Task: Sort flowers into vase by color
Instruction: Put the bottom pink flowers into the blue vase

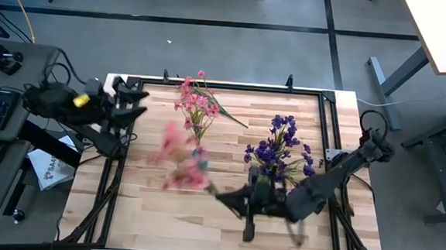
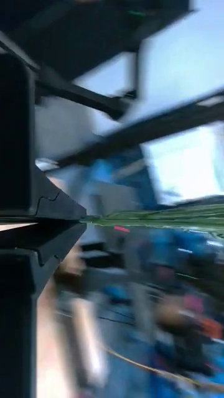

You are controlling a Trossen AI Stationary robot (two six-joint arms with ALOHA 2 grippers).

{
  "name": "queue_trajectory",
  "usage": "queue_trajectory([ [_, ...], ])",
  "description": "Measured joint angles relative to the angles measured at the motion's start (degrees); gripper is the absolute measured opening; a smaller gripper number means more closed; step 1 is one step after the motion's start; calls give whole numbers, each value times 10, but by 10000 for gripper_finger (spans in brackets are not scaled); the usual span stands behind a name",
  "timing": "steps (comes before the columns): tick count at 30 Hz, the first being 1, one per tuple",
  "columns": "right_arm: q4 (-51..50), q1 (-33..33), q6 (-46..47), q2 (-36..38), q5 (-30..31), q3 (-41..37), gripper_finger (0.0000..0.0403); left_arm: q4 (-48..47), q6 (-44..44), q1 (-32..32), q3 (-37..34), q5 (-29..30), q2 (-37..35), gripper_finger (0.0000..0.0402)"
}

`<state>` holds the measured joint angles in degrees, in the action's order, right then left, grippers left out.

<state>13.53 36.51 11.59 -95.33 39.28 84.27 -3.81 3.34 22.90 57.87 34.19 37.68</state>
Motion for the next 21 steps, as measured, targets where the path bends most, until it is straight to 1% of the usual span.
queue_trajectory([
  [3,104,-30,-90,2,-8,0,0,18,39,0,-33,0,18,223],
  [5,135,-53,-113,2,-32,0,0,59,75,1,-64,-20,43,223],
  [8,141,-83,-99,1,-72,0,0,175,116,15,-111,-74,96,223],
  [11,133,-101,-75,-2,-111,0,0,312,124,38,-139,-97,167,223],
  [14,132,-109,-59,-8,-133,0,0,401,110,57,-136,-97,238,223],
  [17,133,-111,-40,-15,-142,0,0,473,89,66,-116,-97,298,223],
  [19,133,-111,-34,-22,-143,0,0,491,76,67,-97,-97,328,223],
  [21,130,-110,-27,-27,-143,0,0,488,64,67,-75,-97,350,223],
])
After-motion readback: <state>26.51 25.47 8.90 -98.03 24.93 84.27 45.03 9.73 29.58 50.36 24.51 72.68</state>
